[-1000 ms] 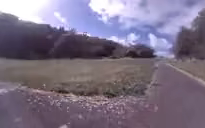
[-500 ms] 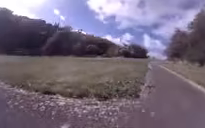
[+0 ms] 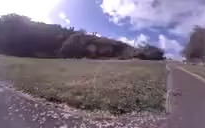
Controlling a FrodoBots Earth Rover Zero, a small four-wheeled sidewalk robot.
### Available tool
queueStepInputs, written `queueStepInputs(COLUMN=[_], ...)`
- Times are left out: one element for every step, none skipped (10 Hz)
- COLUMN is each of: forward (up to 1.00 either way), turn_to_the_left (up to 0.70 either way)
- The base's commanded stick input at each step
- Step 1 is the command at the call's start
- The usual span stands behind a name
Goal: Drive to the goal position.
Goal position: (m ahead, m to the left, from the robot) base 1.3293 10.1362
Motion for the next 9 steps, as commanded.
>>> queueStepInputs(forward=[1.0,0.93,0.54,0.15,-0.02,-0.12,-1.0,-1.0,-1.0], turn_to_the_left=[0.4,0.37,0.21,0.04,-0.02,-0.04,-0.4,-0.4,-0.4])
